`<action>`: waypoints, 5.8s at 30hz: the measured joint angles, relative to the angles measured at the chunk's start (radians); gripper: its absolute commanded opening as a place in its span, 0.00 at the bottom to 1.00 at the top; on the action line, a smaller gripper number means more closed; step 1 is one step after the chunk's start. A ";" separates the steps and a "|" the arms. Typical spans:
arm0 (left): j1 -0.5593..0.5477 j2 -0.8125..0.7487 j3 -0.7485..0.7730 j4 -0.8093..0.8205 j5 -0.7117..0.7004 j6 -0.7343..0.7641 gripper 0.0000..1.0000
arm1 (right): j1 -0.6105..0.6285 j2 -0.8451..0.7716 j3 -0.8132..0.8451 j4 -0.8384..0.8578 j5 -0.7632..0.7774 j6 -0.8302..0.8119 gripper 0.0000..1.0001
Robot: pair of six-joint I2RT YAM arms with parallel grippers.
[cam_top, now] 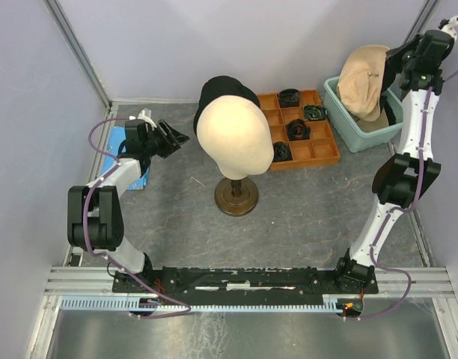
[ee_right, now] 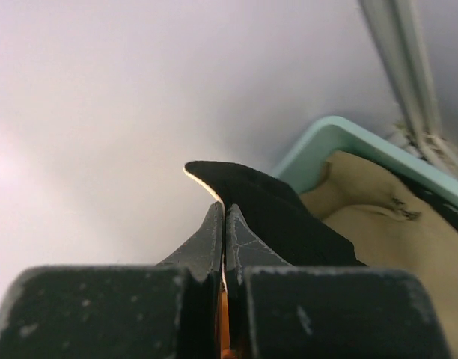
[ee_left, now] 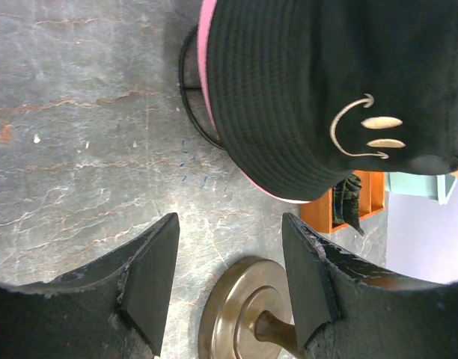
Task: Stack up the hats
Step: Pick up the hat from the bin, then move the hat stand to the center of the board, then stack the hat on the hat.
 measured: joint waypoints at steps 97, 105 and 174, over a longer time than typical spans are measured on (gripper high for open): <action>-0.576 0.296 -0.218 0.469 -0.280 -0.358 0.03 | -0.054 -0.349 -0.464 0.083 -0.254 0.134 0.00; -0.626 0.383 -0.109 0.472 -0.271 -0.389 0.03 | -0.054 -0.352 -0.377 0.070 -0.264 0.163 0.00; -0.032 0.450 0.740 0.754 0.339 -0.527 0.82 | 0.624 0.125 0.286 0.917 -0.248 1.420 0.00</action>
